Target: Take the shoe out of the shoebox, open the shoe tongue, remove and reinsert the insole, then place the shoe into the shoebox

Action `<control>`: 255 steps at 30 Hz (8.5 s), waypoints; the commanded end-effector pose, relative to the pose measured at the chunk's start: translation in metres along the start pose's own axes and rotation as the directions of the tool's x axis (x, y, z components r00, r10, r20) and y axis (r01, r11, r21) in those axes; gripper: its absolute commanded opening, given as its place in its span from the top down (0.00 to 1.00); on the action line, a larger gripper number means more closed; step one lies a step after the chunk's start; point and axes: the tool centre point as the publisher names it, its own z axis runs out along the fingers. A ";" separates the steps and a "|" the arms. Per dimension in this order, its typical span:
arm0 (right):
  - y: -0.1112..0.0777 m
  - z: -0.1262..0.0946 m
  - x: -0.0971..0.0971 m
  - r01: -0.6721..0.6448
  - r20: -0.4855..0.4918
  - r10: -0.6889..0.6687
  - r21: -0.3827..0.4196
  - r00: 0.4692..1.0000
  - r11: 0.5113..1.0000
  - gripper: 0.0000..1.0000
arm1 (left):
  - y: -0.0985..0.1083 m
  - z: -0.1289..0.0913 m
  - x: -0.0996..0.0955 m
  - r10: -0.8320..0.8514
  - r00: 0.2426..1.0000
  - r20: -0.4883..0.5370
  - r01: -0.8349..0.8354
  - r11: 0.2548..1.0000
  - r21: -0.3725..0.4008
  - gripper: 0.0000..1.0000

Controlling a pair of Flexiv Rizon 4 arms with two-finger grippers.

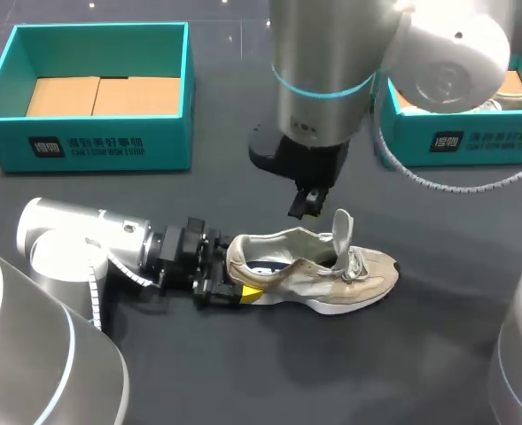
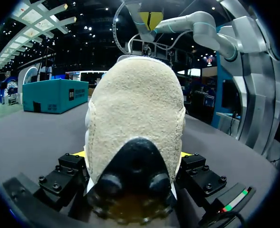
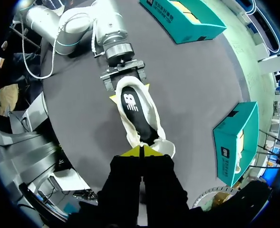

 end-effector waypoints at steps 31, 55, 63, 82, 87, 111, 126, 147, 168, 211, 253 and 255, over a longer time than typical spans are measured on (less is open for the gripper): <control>0.053 0.079 0.019 0.175 -0.022 -0.175 -0.008 0.984 0.985 1.00 | 0.000 0.000 0.001 0.000 1.000 0.000 0.000 1.000 -0.002 1.00; 0.065 0.138 0.010 0.250 -0.047 -0.250 -0.013 0.967 0.968 1.00 | 0.000 0.000 0.001 0.000 1.000 0.000 0.000 1.000 -0.002 1.00; 0.052 0.160 0.008 0.234 -0.043 -0.234 -0.011 0.971 0.972 1.00 | 0.000 0.000 0.001 0.000 1.000 0.000 0.000 1.000 -0.002 1.00; 0.006 0.168 -0.009 0.129 0.011 -0.129 0.011 0.992 0.992 1.00 | 0.000 0.000 0.001 0.000 1.000 0.000 0.000 1.000 -0.002 1.00; 0.003 0.170 -0.011 0.127 0.018 -0.127 0.004 0.992 0.992 0.85 | 0.000 0.000 0.001 0.000 1.000 0.000 0.000 1.000 -0.002 1.00; 0.025 0.216 0.000 0.213 -0.125 -0.211 0.002 0.969 0.977 0.58 | 0.000 0.000 0.001 0.000 1.000 0.000 0.000 1.000 -0.002 1.00; 0.010 0.227 0.039 0.173 -0.200 -0.172 -0.012 0.965 0.985 0.72 | 0.000 0.000 0.001 0.000 1.000 0.000 0.000 1.000 -0.002 1.00; -0.004 0.187 0.025 0.157 -0.147 -0.181 -0.163 0.972 0.974 1.00 | 0.000 0.000 0.001 0.000 1.000 0.000 0.000 1.000 -0.002 1.00; -0.008 0.146 0.003 0.231 -0.069 -0.287 -0.429 0.955 0.873 1.00 | 0.000 0.000 0.001 0.000 1.000 0.000 0.000 1.000 -0.002 1.00; 0.051 0.112 0.006 0.513 -0.054 -0.592 -0.442 0.804 0.736 1.00 | 0.000 0.000 0.001 0.000 1.000 0.000 0.000 1.000 -0.002 1.00; 0.053 0.067 -0.004 0.219 -0.429 -0.423 -0.448 0.798 0.867 0.00 | 0.000 0.000 0.001 0.000 1.000 0.000 0.000 1.000 -0.002 1.00; 0.057 0.068 -0.003 0.222 -0.459 -0.438 -0.450 0.773 0.865 0.00 | 0.000 0.000 0.001 0.000 1.000 0.000 0.000 1.000 -0.002 1.00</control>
